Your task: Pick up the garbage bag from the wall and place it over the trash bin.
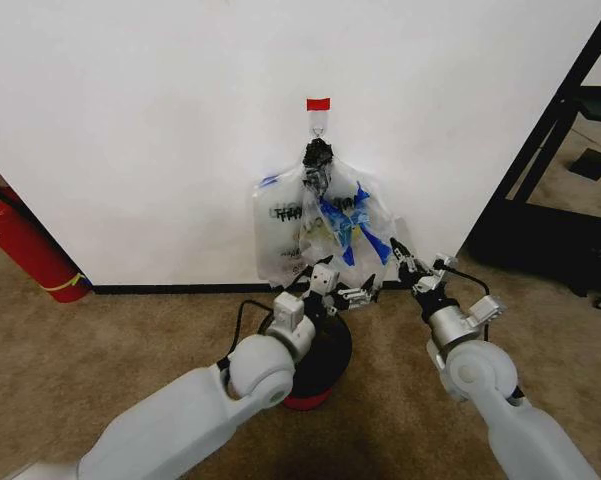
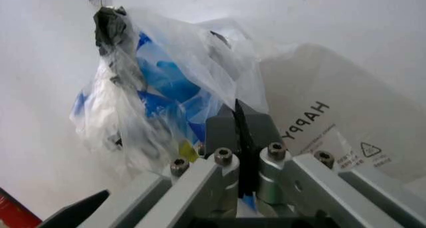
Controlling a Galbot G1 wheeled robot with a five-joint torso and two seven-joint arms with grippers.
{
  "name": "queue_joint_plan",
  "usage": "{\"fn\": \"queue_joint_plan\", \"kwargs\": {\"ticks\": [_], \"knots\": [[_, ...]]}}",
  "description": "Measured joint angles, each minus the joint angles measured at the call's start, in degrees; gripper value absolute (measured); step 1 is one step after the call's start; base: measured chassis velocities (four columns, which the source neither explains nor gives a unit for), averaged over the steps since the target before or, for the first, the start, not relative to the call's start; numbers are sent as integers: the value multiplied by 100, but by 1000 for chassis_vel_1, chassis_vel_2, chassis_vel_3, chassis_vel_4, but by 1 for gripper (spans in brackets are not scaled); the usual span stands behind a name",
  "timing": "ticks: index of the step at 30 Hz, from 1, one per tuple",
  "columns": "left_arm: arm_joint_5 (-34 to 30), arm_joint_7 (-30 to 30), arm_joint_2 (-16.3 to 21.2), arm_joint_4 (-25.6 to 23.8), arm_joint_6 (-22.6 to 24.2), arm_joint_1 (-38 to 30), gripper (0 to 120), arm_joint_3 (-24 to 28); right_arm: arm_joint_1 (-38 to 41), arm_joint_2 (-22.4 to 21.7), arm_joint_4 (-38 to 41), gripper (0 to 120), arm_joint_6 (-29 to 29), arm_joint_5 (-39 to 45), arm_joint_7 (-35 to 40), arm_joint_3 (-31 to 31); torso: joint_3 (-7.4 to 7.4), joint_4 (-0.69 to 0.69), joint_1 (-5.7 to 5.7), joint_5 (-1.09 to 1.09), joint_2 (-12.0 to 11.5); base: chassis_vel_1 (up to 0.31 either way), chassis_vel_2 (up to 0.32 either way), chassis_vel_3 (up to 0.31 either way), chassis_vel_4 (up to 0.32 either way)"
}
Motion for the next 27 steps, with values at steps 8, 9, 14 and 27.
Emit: {"fn": "queue_joint_plan", "kwargs": {"ticks": [8,9,14,27], "knots": [[-329,-74,-230,333,133,-493,100,178,-15,-47,24,0,-2,-53,-4,19,-1,0,0,0,0,0,0,0,0],[-398,-96,-284,374,154,-557,100,215,-14,-47,24,0,-2,-58,-4,15,-1,-1,0,0,0,0,0,0,0],[-567,-138,-511,696,215,-824,100,439,-2,-40,30,0,-3,-64,0,1,-1,-1,0,0,0,0,0,0,0],[-70,-99,-712,1516,86,-1021,99,468,-7,-69,93,0,-8,-31,2,16,-1,0,0,-1,0,0,0,0,0]]}}
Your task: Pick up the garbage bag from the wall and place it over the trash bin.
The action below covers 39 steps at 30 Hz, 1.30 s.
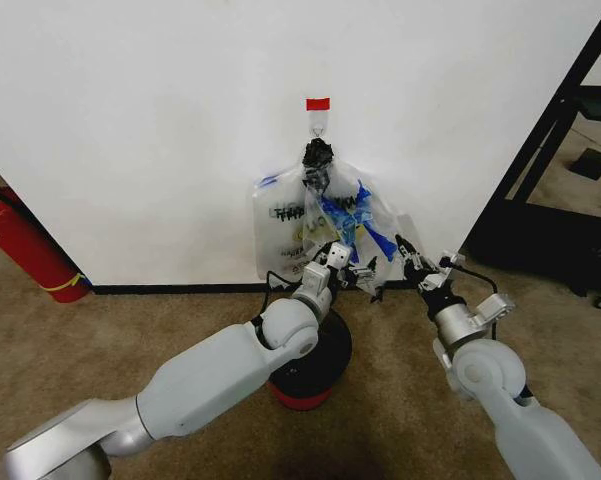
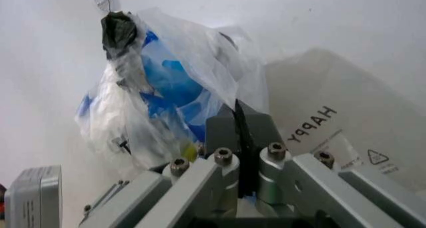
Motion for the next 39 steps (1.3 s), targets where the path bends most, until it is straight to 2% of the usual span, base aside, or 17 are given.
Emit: {"fn": "queue_joint_plan", "kwargs": {"ticks": [13,18,23,34,39], "knots": [[-183,-81,-127,-39,101,-136,95,-33,-20,31,-37,0,-5,-89,-16,-56,0,-3,0,0,0,0,0,0,0],[-293,-34,331,-426,144,-66,97,-70,15,20,-61,0,-6,-69,-17,-31,-1,1,-1,0,0,0,0,0,0],[-284,-15,559,-599,169,175,98,-181,55,31,-91,0,-5,14,-16,22,0,0,-1,-1,0,0,0,0,0],[-381,-95,276,-495,273,-46,97,-93,50,36,-105,0,-5,12,-4,18,0,-2,-1,0,0,0,0,0,0],[-374,-165,169,-286,336,-161,93,30,40,11,-82,0,-5,36,2,63,0,-1,0,0,0,0,0,0,0]]}}
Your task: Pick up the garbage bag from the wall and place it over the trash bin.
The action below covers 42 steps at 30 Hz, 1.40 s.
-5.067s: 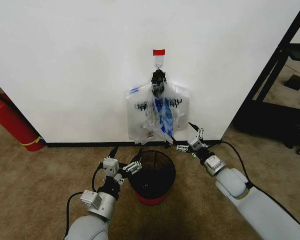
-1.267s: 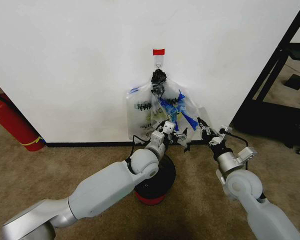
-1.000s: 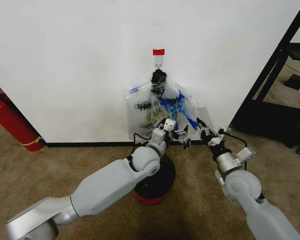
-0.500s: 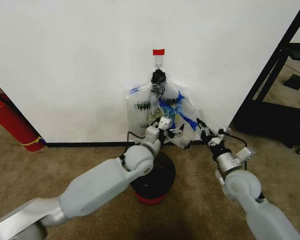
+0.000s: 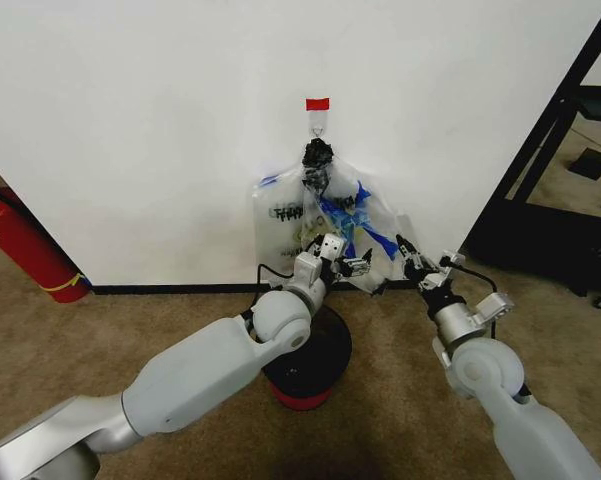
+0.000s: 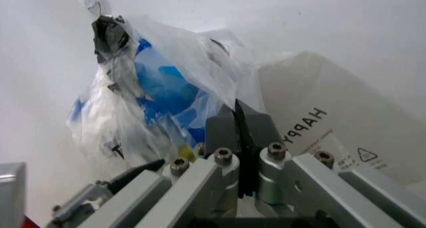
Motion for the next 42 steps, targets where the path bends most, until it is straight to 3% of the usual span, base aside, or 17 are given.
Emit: {"fn": "queue_joint_plan", "kwargs": {"ticks": [3,9,12,22,33,42], "knots": [[2,-14,-47,98,8,-24,87,10,6,-2,12,0,0,12,4,5,0,0,0,0,0,0,0,0,0],[-78,-29,-119,211,14,-72,60,16,4,-12,16,0,-1,18,10,9,0,0,0,0,0,0,0,0,0],[-97,-30,-97,135,12,-56,57,22,4,-18,21,0,-3,18,13,12,0,0,0,0,0,0,0,0,0],[-28,-36,-42,-137,-39,-43,59,18,7,-34,24,0,-8,52,16,37,0,0,0,0,0,0,0,0,0],[131,35,-246,425,-105,-131,62,82,-58,-56,65,0,-12,82,22,107,0,-1,0,0,0,0,0,0,0],[114,20,-293,529,-106,-119,57,85,-42,-46,68,0,-12,98,28,99,0,0,0,0,0,0,0,0,0]]}}
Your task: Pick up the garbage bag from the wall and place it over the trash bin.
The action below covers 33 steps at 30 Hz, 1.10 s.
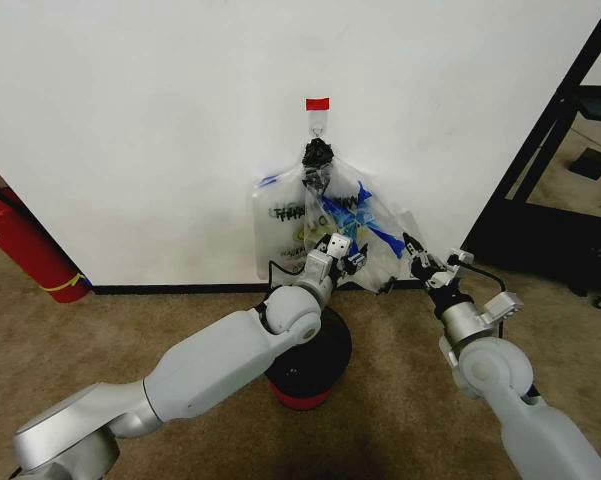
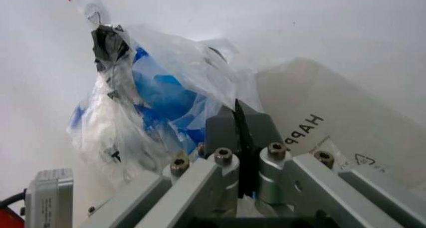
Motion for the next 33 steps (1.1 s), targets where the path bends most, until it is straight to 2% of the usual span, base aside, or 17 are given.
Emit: {"fn": "queue_joint_plan", "kwargs": {"ticks": [7,11,14,17,24,27,30,33], "knots": [[-117,-46,43,37,0,6,27,-46,-2,2,4,0,-2,10,12,-1,0,0,0,0,0,0,0,0,0],[-145,-48,80,10,0,6,18,-59,7,0,0,0,-2,15,16,1,0,0,0,0,0,0,0,0,0],[-148,-45,107,-13,3,47,4,-60,44,5,-6,0,-2,34,37,-6,0,0,0,0,0,0,0,0,0],[-148,-44,107,-18,3,84,0,-75,52,10,-6,0,-2,35,42,-11,0,0,0,0,0,0,0,0,0],[-168,-58,224,-316,-161,291,0,-376,-9,167,-34,0,15,1,112,-7,0,-1,0,-1,0,0,0,0,0],[-270,-81,345,-606,-286,458,0,-617,-22,278,-38,0,39,6,204,18,0,0,0,-1,0,0,0,0,0],[-424,-129,551,-1132,-484,843,0,-1153,-36,379,-39,0,73,87,357,111,0,1,0,-2,0,0,0,0,0],[-444,-149,640,-1398,-595,1057,0,-1472,-41,411,-35,0,80,180,469,158,0,1,0,-1,0,0,0,0,0]]}}
